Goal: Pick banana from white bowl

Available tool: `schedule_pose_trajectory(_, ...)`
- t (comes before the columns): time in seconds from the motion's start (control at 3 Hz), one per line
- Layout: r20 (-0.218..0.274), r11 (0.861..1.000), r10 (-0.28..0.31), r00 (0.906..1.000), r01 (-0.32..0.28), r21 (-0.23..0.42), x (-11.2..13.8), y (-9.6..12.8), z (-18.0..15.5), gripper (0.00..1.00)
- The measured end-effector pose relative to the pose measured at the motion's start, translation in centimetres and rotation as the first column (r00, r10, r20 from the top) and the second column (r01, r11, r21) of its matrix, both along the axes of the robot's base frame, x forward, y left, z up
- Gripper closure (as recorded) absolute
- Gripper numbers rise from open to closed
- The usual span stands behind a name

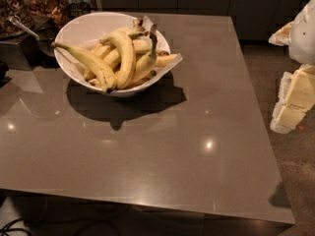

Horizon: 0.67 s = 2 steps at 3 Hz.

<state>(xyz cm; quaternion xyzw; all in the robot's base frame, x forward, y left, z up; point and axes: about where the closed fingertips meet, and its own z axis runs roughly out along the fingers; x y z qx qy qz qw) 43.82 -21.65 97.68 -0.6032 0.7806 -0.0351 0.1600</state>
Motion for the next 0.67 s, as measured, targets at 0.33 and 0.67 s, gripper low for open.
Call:
schedule_pose_trajectory(0.33,0.0,1.0,0.0,1.0,0.0,0.0,0.0,0.0,0.0,0.0)
schedule_pose_trajectory(0.67,0.004,0.999,-0.007,1.0,0.007,-0.034,-0.3,1.2,0.3,0.0)
